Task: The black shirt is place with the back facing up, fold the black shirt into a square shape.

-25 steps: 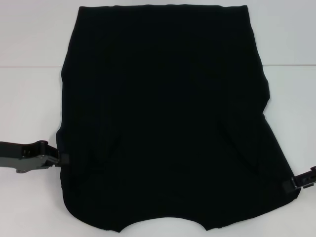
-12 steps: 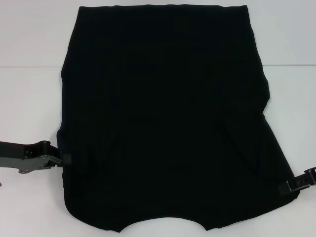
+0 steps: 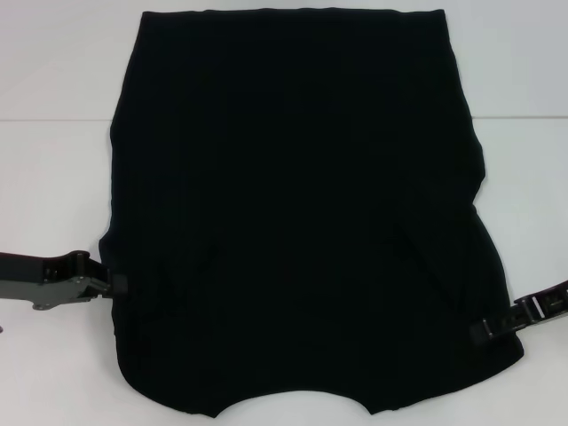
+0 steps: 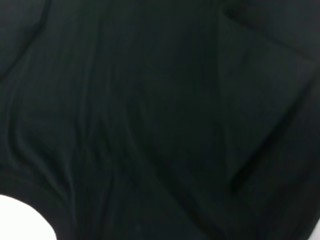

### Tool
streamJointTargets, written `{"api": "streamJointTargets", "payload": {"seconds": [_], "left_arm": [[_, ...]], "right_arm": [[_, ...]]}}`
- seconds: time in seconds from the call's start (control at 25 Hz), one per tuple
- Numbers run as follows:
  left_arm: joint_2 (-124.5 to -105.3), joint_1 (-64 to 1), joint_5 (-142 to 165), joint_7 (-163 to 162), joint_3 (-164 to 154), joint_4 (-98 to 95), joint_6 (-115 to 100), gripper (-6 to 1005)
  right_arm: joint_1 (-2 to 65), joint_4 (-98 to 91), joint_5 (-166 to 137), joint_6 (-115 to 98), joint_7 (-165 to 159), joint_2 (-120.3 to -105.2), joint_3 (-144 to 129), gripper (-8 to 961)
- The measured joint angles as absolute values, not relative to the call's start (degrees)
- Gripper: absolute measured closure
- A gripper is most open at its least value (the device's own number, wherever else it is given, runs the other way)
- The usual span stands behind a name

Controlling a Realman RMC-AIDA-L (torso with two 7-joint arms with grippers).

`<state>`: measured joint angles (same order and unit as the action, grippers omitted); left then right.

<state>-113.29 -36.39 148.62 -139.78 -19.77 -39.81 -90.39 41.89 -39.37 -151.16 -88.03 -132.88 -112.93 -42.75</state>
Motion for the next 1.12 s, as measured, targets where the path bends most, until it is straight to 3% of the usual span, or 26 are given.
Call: {"api": "streamJointTargets", "payload": {"seconds": [0.2,0.44,0.64,1.08,1.12], "left_arm": [[-113.33,-36.39,148.62,-139.80,-19.77,-39.82,-90.39,920],[-113.30,-36.48,148.55,-139.83,-19.77,-39.82,-90.41,917],[-113.29,-36.57,148.53,-139.82,-19.77,-39.82,-90.44,914],[-113.35,-36.66,148.16,-139.44,-19.93,-39.82,-91.48,907],[-113.35,-36.68,148.06,-139.25,-20.11,-39.82,-92.26,906]], "right_arm": [[42.58,-39.08,-151.27,-88.03,-133.06,-113.61,-42.89,145],[42.89,-38.15,-151.39,-88.73,-134.15,-113.66,-42.81,219],[42.59,-38.14,-151.40,-88.77,-135.12,-113.22,-42.85,458],[42.69,-37.96,-151.47,-88.75,-135.36,-112.88,-42.91,706],[42.69,-37.99,-151.49,-88.88,-135.35,-112.84,-42.91,799]]}}
